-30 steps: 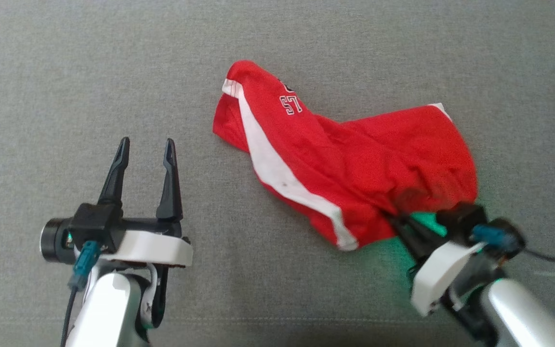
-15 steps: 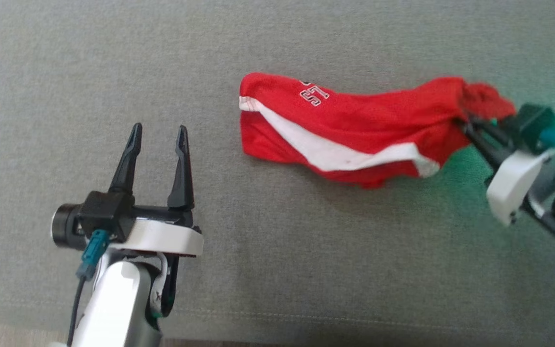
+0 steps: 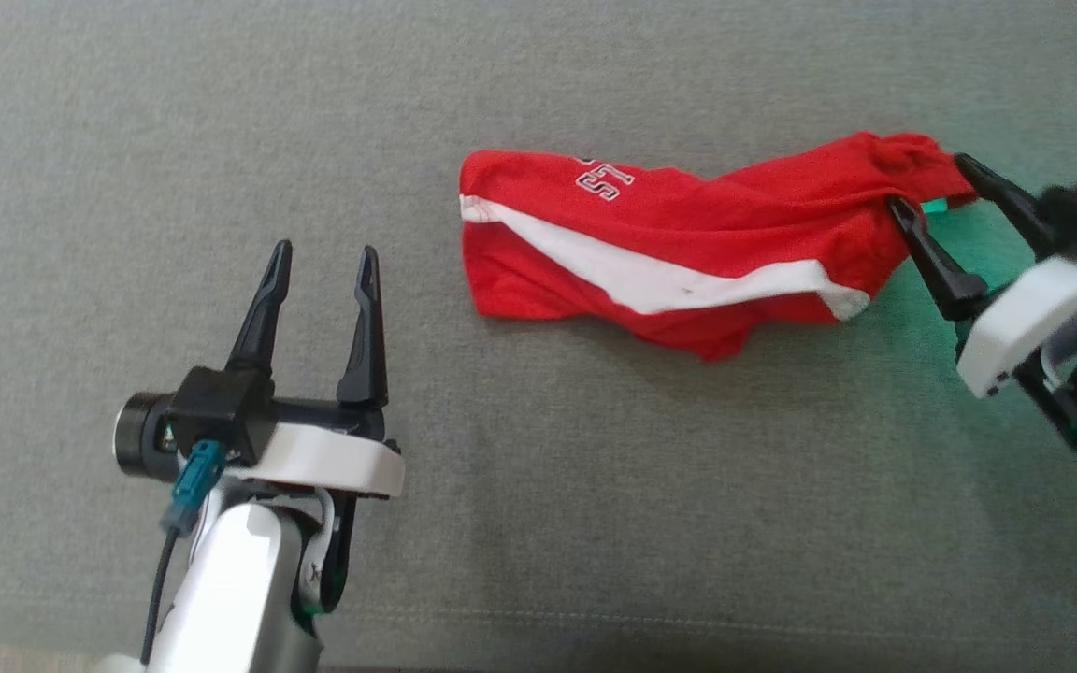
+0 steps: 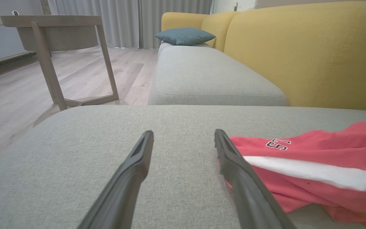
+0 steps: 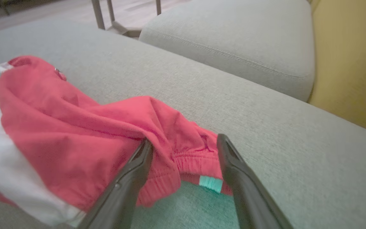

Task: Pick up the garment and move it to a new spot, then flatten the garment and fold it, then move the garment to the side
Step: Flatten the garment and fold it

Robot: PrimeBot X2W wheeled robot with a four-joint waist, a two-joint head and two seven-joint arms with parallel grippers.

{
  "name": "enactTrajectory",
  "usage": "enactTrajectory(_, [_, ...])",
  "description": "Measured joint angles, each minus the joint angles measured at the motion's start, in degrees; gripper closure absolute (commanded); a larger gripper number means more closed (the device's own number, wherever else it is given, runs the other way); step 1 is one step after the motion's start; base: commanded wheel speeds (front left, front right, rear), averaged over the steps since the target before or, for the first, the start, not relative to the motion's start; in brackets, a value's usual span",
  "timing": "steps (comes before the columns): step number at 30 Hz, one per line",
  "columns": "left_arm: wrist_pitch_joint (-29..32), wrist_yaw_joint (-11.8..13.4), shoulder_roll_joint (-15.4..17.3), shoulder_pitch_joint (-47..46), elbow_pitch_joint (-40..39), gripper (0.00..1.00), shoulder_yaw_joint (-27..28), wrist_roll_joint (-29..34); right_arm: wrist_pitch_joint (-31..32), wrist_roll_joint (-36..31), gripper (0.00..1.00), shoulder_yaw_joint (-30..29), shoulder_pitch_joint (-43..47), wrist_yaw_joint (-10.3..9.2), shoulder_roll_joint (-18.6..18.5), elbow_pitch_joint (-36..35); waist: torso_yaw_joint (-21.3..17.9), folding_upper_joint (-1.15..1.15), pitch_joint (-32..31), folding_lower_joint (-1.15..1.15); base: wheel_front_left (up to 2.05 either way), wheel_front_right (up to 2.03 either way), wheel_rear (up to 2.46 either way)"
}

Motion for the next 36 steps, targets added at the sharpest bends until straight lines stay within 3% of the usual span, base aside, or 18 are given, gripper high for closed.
enactTrajectory(8, [0.0,-0.43,0.42,2.31,0.96,0.0,0.97,0.1,-7.28,-1.9,0.0,-16.85,12.92,0.0,7.98,-2.35,-2.76,0.0,-2.77,0.0,0.0,0.0,0.0])
enactTrajectory(13, [0.0,-0.44,1.15,3.27,1.54,0.0,1.35,0.43,-8.37,-7.73,0.0,-27.73,19.51,0.0,14.4,-10.99,-4.18,0.0,-4.46,0.0,0.0,0.0,0.0])
enactTrajectory(17, [0.0,-0.43,1.47,3.49,1.71,0.0,1.36,0.43,-6.11,-11.89,0.0,-33.03,26.3,0.0,20.2,-19.17,-4.7,0.0,-5.09,0.0,0.0,0.0,0.0])
enactTrajectory(24, [0.54,0.11,2.04,3.53,1.74,0.0,1.47,0.42,-1.68,-16.37,0.0,-37.08,34.39,0.0,27.19,-28.33,-5.13,0.0,-4.86,0.0,0.0,0.0,0.0])
enactTrajectory(36, [2.4,-0.76,3.16,2.71,1.83,0.0,0.7,0.42,0.81,-17.69,0.0,-37.47,34.92,0.0,28.2,-32.49,-5.46,0.0,-3.38,0.0,0.0,0.0,0.0])
